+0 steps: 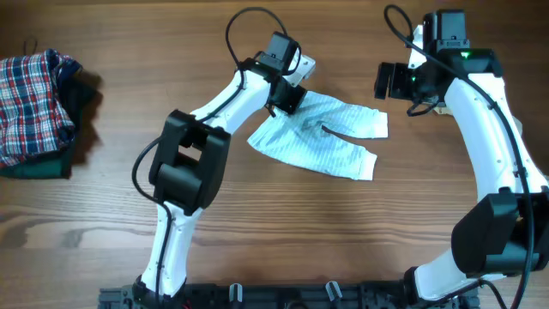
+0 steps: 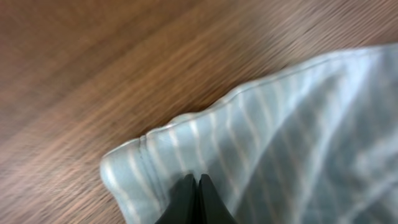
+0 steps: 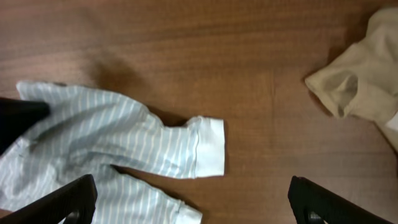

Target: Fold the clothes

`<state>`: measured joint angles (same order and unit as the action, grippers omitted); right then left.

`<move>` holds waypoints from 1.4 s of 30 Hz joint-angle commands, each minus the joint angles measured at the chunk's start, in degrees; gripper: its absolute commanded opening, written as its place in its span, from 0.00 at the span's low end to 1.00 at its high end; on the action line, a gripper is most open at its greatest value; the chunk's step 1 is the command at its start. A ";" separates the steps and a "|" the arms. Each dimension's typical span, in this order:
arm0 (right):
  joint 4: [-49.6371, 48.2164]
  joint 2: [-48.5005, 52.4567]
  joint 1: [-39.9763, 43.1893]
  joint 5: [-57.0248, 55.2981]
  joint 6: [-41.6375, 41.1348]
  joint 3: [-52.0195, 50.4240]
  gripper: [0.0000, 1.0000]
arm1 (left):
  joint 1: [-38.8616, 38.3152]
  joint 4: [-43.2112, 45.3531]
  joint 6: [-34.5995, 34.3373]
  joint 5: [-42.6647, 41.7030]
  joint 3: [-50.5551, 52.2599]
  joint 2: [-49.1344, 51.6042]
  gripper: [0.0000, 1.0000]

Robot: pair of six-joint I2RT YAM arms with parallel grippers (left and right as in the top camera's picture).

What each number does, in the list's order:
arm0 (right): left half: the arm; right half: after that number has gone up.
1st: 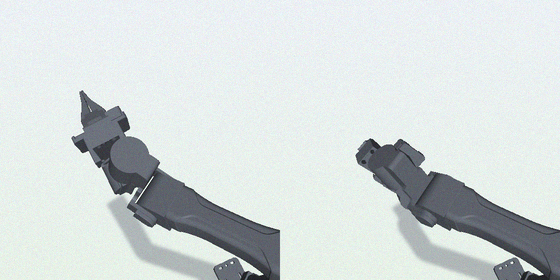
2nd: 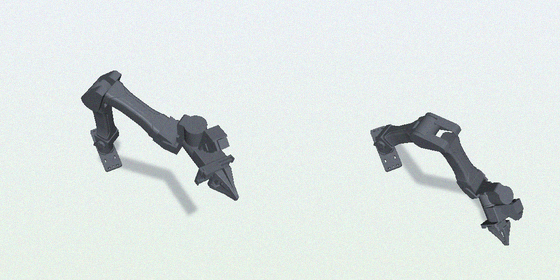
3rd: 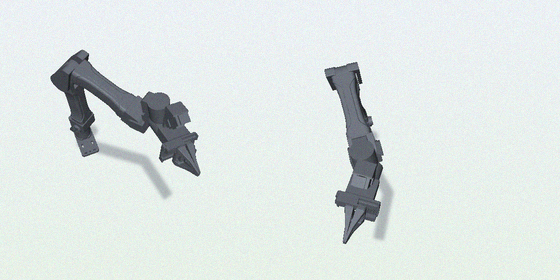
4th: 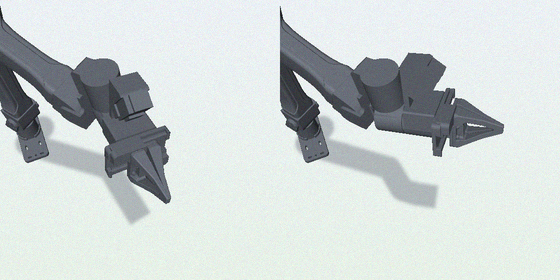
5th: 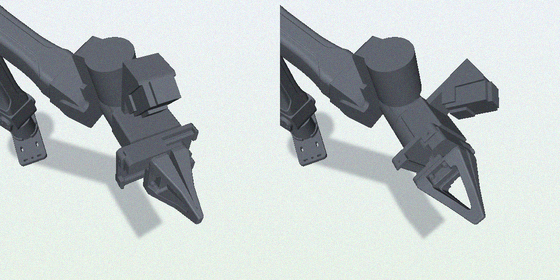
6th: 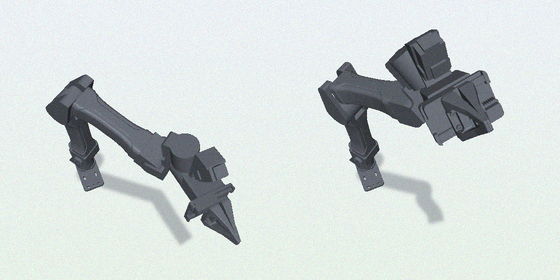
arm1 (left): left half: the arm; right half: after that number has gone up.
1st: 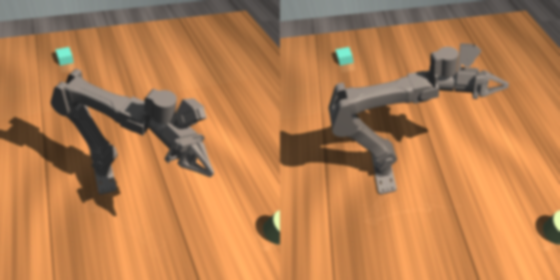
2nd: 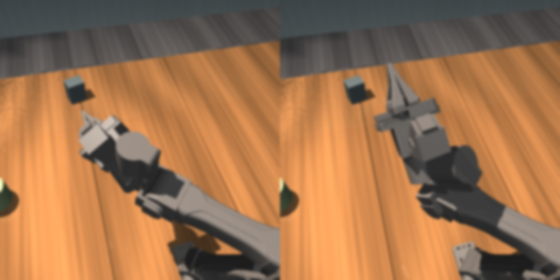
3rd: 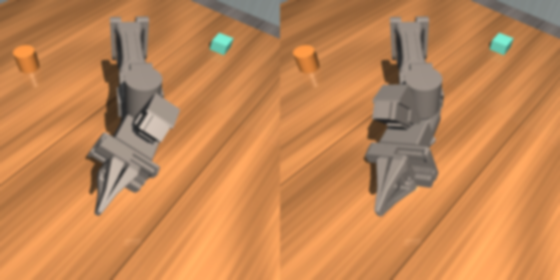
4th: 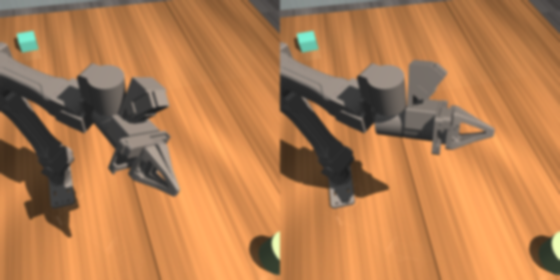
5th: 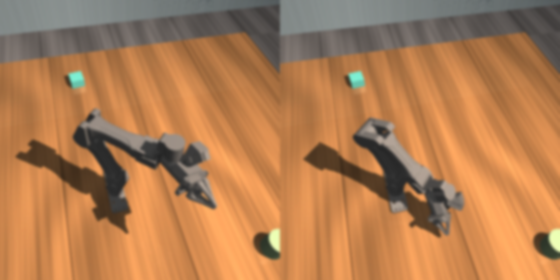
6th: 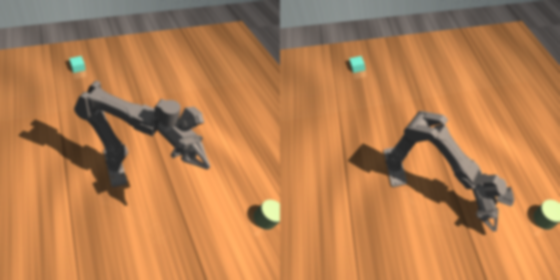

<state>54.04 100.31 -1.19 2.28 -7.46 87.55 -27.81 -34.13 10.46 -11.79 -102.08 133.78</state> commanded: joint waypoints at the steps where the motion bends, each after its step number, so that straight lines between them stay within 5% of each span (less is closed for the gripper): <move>1: -2.71 0.39 0.09 -1.18 -0.04 0.09 1.00 | -0.09 1.11 1.18 0.55 -0.66 1.25 0.04; 10: -4.15 0.39 0.09 -1.18 -0.04 0.09 1.00 | 0.52 1.73 1.18 7.74 -0.66 1.25 0.04; 28: -4.15 0.39 0.09 -1.18 -0.04 0.09 1.00 | 7.50 1.90 1.07 7.91 -0.63 1.25 0.04; 42: -4.15 0.39 0.09 -1.18 -0.02 0.09 1.00 | 13.55 -0.48 -12.70 8.94 -0.63 1.25 0.04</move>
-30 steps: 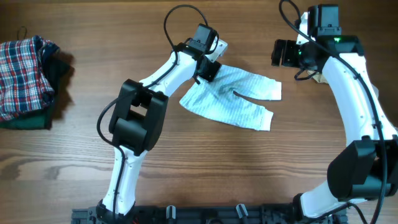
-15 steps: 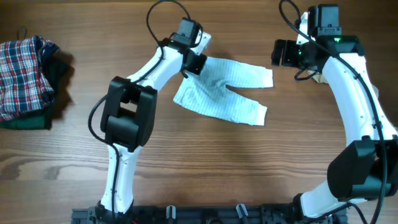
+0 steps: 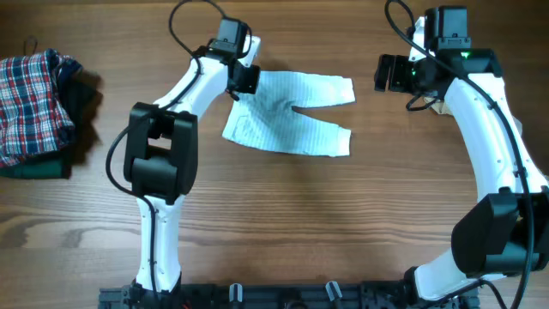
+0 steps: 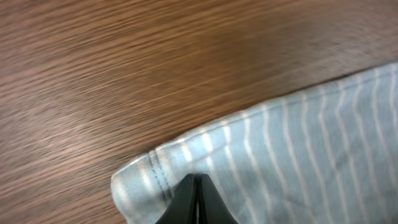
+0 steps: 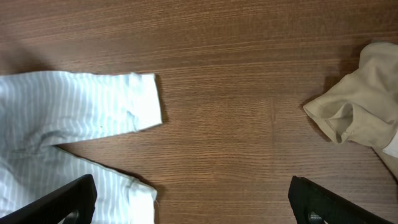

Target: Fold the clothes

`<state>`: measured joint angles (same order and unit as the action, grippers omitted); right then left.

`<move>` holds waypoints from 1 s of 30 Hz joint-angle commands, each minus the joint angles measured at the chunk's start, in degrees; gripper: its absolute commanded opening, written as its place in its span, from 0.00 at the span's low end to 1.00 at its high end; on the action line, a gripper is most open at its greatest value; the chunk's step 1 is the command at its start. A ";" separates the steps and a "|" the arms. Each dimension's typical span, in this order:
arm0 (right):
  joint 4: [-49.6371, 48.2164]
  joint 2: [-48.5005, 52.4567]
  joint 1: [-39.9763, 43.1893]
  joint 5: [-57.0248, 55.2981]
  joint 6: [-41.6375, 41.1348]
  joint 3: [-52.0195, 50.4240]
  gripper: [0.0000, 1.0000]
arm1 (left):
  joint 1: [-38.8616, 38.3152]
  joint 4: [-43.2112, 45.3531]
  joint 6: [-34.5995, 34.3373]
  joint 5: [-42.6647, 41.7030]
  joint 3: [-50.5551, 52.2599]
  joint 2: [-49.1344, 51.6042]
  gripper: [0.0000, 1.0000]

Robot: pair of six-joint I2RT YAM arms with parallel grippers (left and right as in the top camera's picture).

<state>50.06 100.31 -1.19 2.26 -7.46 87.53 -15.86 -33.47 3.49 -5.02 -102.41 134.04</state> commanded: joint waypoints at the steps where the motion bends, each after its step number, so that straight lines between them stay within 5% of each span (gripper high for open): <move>1: -0.20 0.39 0.09 -1.16 -0.07 0.11 1.00 | 1.97 -1.36 -7.52 2.14 -0.31 0.98 0.04; 5: -0.17 0.39 0.09 -1.16 -0.04 0.13 0.99 | 3.76 -1.77 -13.22 2.12 -0.31 0.98 0.04; 21: -0.17 0.39 0.09 -1.16 -0.04 0.11 1.00 | 4.68 -1.38 -13.11 -0.04 -0.37 -2.47 0.05; 30: -0.17 0.39 0.09 -1.14 -0.02 0.11 1.00 | 4.74 -2.19 -8.00 4.11 -0.37 -10.29 0.19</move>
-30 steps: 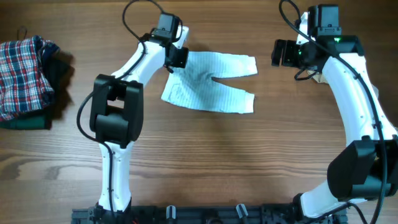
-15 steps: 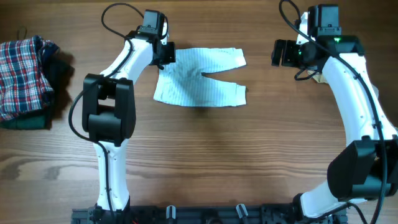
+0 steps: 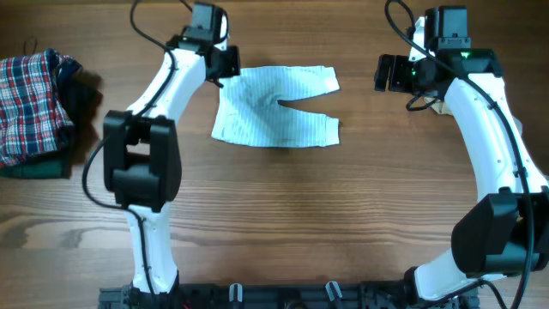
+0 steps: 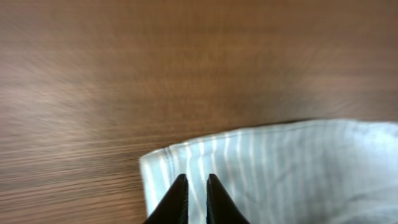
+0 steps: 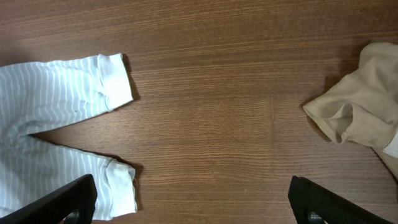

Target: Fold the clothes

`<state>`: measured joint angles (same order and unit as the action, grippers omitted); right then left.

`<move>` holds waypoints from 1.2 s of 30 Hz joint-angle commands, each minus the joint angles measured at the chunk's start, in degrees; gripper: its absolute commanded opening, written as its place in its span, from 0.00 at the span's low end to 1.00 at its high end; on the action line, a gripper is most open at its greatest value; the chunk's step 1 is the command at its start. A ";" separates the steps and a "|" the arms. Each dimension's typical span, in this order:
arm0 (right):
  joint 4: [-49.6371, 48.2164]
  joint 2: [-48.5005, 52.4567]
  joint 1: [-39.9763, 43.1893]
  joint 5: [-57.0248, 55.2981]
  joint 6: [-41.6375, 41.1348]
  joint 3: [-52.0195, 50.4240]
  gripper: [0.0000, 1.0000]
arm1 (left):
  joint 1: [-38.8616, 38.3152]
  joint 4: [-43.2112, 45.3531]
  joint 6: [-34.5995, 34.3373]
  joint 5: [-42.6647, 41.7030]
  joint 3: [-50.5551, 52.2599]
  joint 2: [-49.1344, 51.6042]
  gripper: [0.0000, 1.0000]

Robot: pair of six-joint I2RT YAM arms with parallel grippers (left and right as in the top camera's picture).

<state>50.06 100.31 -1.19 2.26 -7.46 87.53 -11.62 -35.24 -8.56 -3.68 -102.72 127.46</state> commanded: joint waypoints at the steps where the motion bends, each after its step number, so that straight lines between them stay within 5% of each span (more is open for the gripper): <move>1: -0.17 0.39 0.09 -1.14 -0.02 0.11 1.00 | 0.50 -0.42 5.33 3.15 -0.07 -3.72 0.22; 8: -0.17 0.39 0.09 -1.14 -0.07 0.11 0.99 | 1.77 -1.46 14.49 4.50 -0.04 -3.54 0.42; 19: -0.17 0.39 0.09 -1.14 -0.02 0.11 1.00 | 3.21 -1.55 27.85 -3.61 -0.04 -0.57 0.41; 33: -0.17 0.39 0.09 -1.14 -0.04 0.11 1.00 | 3.08 -4.90 27.41 -4.44 -0.04 2.51 0.48; 36: -0.17 0.39 0.09 -1.16 -0.04 0.11 1.00 | 2.99 -5.01 23.10 -4.42 -0.07 0.66 0.48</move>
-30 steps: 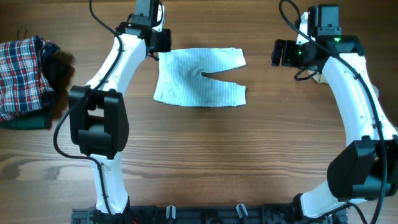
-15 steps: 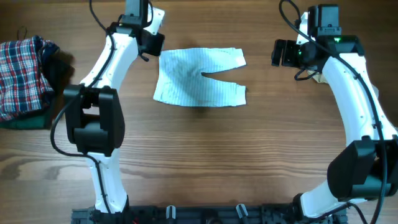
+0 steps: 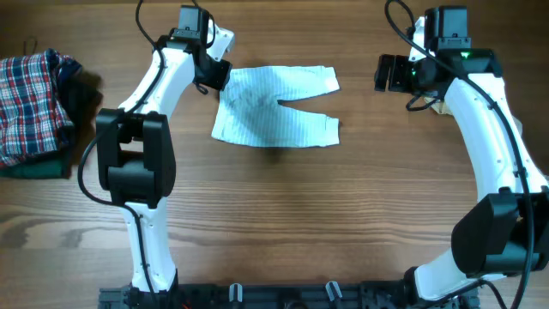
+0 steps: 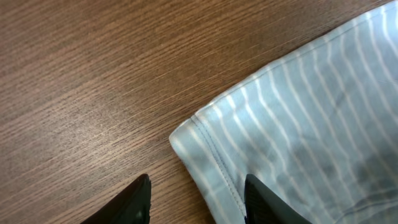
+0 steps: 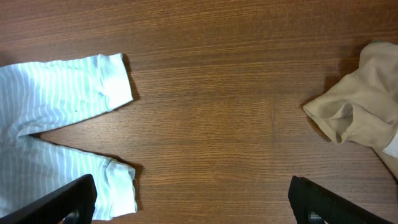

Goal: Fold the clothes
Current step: 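Move the right gripper toward the pants' right leg cuffs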

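Small light-blue striped baby pants lie flat on the wooden table, waist to the left, both white-cuffed legs pointing right. My left gripper hovers open over the upper-left waist corner, holding nothing; one finger is over bare wood, the other over the cloth. To the right of the pants, my right gripper stands wide open above the table, with the leg cuffs at the left of its view.
A red plaid garment sits on dark green cloth at the far left. A beige garment lies at the back right, just beyond my right gripper. The table is bare wood in front.
My left gripper has opened and let go of the waist corner, staying just above it. The pants lie where they were. The right arm has not moved.
My left gripper was shut on the waist corner with the pants lying skewed mid-table. At each later moment the pants sat farther left and straighter. Then the jaws were slightly parted, and now they are open above the flat pants. The right gripper stayed open throughout.
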`<state>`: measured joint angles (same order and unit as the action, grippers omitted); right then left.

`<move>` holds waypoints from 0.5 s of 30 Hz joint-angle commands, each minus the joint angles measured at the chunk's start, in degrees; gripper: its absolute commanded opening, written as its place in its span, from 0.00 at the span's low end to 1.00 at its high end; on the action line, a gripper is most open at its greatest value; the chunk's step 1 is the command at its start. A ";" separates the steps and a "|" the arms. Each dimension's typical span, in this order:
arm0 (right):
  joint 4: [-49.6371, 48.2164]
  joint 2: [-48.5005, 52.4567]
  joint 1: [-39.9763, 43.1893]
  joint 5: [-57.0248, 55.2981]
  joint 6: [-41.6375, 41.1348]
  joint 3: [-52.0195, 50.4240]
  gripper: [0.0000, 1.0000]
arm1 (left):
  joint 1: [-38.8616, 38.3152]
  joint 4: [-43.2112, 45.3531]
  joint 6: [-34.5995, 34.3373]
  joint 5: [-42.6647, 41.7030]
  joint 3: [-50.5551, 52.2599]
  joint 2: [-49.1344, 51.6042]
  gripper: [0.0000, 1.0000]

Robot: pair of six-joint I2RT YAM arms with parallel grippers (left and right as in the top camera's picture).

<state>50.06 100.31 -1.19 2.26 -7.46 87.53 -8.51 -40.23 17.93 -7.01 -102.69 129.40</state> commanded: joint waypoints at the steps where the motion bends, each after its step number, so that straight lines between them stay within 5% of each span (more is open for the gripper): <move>1: -0.17 0.39 0.09 -1.14 -0.04 0.11 1.00 | -0.09 -0.11 -4.92 -1.09 -0.09 -2.43 0.48; 6: -0.17 0.39 0.09 -1.16 -0.07 0.11 1.00 | -0.15 1.66 -5.49 -1.09 -0.09 -6.45 0.50; 8: -0.17 0.39 0.09 -1.16 -0.04 0.11 1.00 | -0.15 0.57 -3.93 -1.11 -0.07 -6.05 0.65; 15: -0.20 0.39 0.09 -1.14 -0.04 0.11 1.00 | 0.28 2.95 1.44 -0.87 -0.07 -1.49 0.68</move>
<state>50.06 100.31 -1.19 2.26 -7.46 87.53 -8.51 -39.40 17.23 -7.38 -102.72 125.12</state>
